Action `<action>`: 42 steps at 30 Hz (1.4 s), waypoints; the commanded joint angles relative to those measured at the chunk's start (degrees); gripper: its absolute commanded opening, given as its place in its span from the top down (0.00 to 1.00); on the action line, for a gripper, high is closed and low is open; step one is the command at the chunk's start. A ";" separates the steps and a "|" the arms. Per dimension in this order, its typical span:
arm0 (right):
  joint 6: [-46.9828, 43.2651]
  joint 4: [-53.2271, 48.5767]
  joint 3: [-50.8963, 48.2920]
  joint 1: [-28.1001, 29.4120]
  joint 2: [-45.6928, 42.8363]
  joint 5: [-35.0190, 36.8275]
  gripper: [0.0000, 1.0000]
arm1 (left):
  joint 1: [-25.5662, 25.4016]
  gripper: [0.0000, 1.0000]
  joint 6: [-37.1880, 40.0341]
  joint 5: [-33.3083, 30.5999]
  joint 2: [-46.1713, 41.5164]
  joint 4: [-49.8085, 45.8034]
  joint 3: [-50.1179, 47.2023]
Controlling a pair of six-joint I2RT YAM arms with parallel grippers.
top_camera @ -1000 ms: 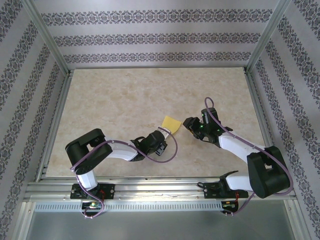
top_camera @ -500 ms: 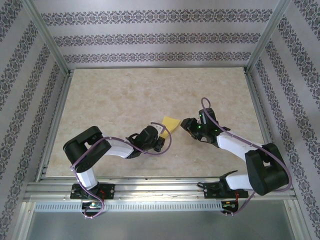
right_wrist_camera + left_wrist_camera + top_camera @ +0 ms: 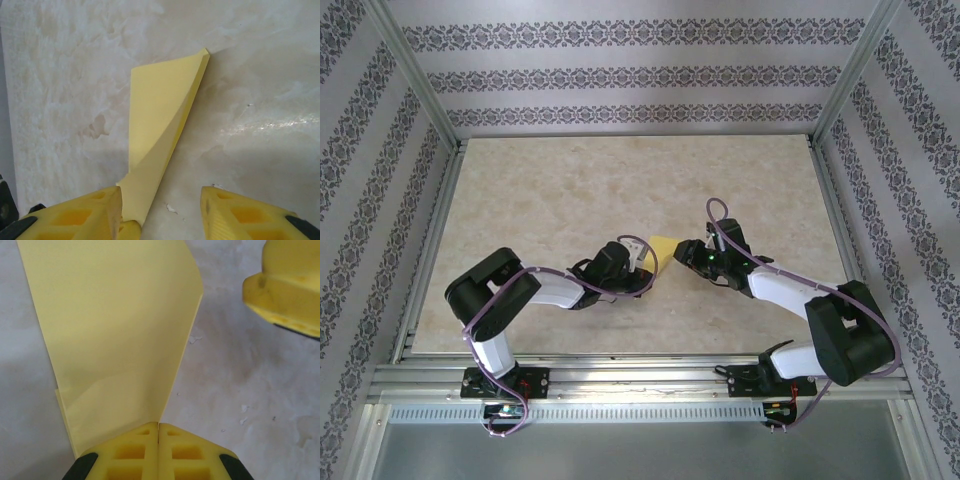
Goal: Fold a paper plane with a square sheet of paper (pick it up from the middle)
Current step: Fold the wing for the fifth time at the center of the table.
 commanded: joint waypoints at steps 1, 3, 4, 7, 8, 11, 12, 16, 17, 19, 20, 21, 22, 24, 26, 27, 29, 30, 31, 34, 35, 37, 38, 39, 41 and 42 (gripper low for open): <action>-2.46 2.07 -1.03 -0.13 -1.31 -0.15 0.56 | 1.52 0.97 -4.52 3.58 1.42 4.96 0.70; -2.26 3.08 -1.21 -0.17 -1.23 -1.42 0.57 | 1.87 0.97 -5.53 4.11 1.88 5.51 0.84; -2.30 3.79 -1.21 -0.17 -0.92 -2.34 0.58 | 2.10 0.97 -5.78 4.38 2.21 5.57 0.95; -2.41 4.97 -0.40 -0.04 0.59 -5.20 0.64 | 2.36 0.98 -7.06 5.52 3.32 6.68 1.06; -2.29 5.35 -0.05 0.00 1.58 -6.14 0.68 | 2.46 0.98 -7.91 5.79 3.82 8.25 0.65; -2.00 5.97 0.97 0.26 4.15 -8.14 0.72 | 2.55 1.00 -8.22 6.37 4.78 8.57 1.00; -1.83 5.98 1.24 0.31 4.76 -8.45 0.74 | 2.55 1.00 -7.79 6.63 4.87 7.24 1.75; -1.56 6.32 1.05 0.10 5.89 -7.88 0.78 | 2.56 1.00 -8.83 6.43 4.57 8.78 1.39; -1.26 6.70 0.83 -0.20 6.05 -7.85 0.80 | 2.59 1.00 -9.38 6.58 4.67 9.44 1.39; -0.46 8.07 0.45 -0.77 6.53 -8.97 0.80 | 2.62 1.00 -11.34 7.34 5.41 11.48 1.38; -0.18 8.75 0.29 -1.04 6.71 -9.55 0.80 | 2.63 1.00 -12.49 7.80 5.97 13.03 1.32; 0.10 9.01 0.20 -1.27 6.80 -9.86 0.80 | 2.64 1.00 -13.51 8.16 6.44 14.20 1.35; 0.39 9.31 -0.04 -1.55 6.80 -10.04 0.80 | 2.64 1.00 -14.74 8.45 7.24 15.51 1.37; 0.43 10.15 -0.49 -1.82 6.63 -10.24 0.80 | 2.64 1.00 -16.44 8.79 8.22 17.63 1.32; 0.40 10.80 -0.59 -2.23 7.03 -11.26 0.81 | 2.64 1.00 -18.04 9.12 9.08 19.90 1.10; 0.48 10.82 -0.59 -2.36 7.23 -11.62 0.82 | 2.64 1.00 -18.73 8.93 9.29 20.85 0.88; 0.92 11.36 -0.84 -2.63 7.74 -11.77 0.83 | 2.64 1.00 -19.55 8.42 9.78 21.30 0.88; 0.92 11.51 -0.78 -2.70 8.05 -12.05 0.83 | 2.63 1.00 -19.69 8.50 9.91 21.42 0.86; 0.87 11.43 -0.51 -2.80 8.49 -12.48 0.84 | 2.61 1.00 -20.19 8.29 9.93 21.97 0.58; 1.57 12.26 -0.50 -3.00 9.07 -12.30 0.84 | 2.88 1.00 -22.08 8.36 10.49 25.84 -0.44; 1.71 12.61 -0.44 -3.04 9.26 -12.50 0.84 | 2.90 1.00 -22.29 8.40 10.61 26.20 -0.61; 2.03 12.97 -0.37 -3.33 9.35 -12.57 0.84 | 2.90 1.00 -22.57 8.27 10.65 26.26 -0.76; 2.38 13.14 -0.42 -3.55 9.36 -12.68 0.84 | 2.90 1.00 -22.89 8.45 10.80 26.83 -0.88; 2.47 13.55 -0.55 -3.73 9.38 -12.85 0.84 | 2.90 1.00 -23.07 8.77 10.96 27.04 -0.82; 2.85 13.89 -1.06 -4.28 9.03 -12.76 0.84 | 2.98 1.00 -23.24 9.01 11.27 26.57 -0.46; 3.13 14.13 -1.48 -4.55 8.86 -12.55 0.84 | 2.99 1.00 -23.70 8.84 11.50 26.56 -0.45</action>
